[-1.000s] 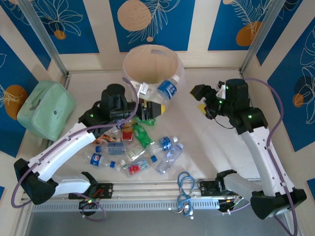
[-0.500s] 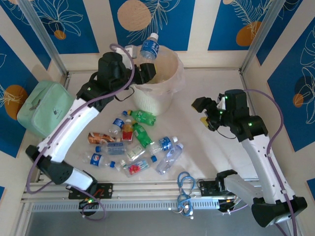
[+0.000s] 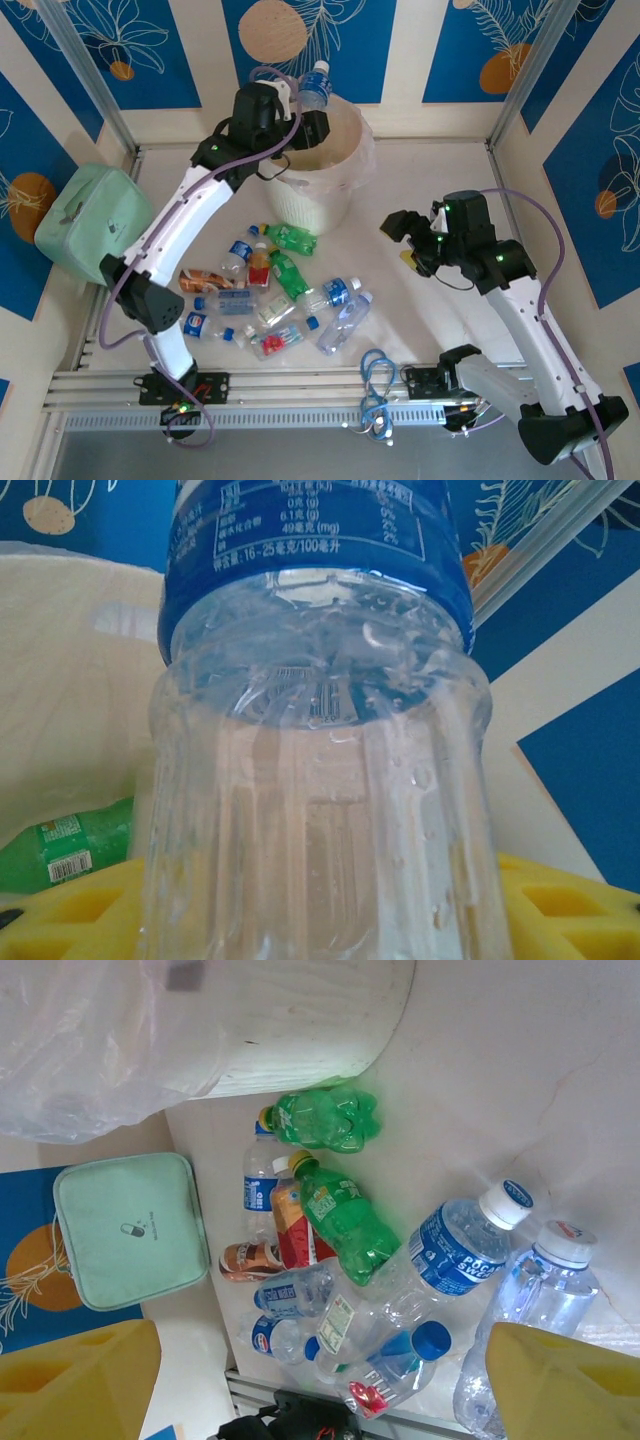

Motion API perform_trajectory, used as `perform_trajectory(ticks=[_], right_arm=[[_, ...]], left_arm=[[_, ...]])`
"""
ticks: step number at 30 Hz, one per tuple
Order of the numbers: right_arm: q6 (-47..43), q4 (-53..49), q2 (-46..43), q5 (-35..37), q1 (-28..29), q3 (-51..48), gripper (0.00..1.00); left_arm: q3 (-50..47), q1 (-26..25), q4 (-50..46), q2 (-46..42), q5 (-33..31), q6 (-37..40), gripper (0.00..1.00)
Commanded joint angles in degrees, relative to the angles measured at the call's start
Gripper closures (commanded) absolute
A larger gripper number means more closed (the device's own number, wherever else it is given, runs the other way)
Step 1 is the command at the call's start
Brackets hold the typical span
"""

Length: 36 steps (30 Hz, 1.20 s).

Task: Put the plastic bottles in the bin

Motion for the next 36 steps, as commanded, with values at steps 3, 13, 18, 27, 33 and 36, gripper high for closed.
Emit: perform_trajectory(ticks=[3, 13, 18, 27, 33, 36], right_arm=[[-0.2, -0.8, -0.9, 0.4, 0.8, -0.9, 0.15], [0.1, -0.7, -1.0, 0.9, 1.5, -2.2, 0.16], [0.2, -0.9, -1.1, 1.1, 1.7, -2.5, 0.16], [0.1, -0.9, -1.2, 1.2, 1.9, -2.9, 0.16], [0.0, -0.7, -1.1, 1.3, 2.0, -3.1, 0.16], [0.0, -0.6, -1.0, 1.3, 2.0, -3.2, 0.15]], left_arm=[[3.5, 0.7, -3.0, 3.3, -0.5, 1.8, 0.42], [6.2, 0.7, -6.1, 7.6, 0.0, 2.5, 0.43], [9.1, 0.7, -7.5, 10.0, 0.8, 2.4, 0.43], [16.4, 0.7, -13.3, 15.8, 1.9, 3.0, 0.43], [16.8, 0.7, -14.9, 17.3, 3.0, 3.2, 0.44], [17.0, 0.7, -15.9, 17.7, 3.7, 3.6, 0.44]])
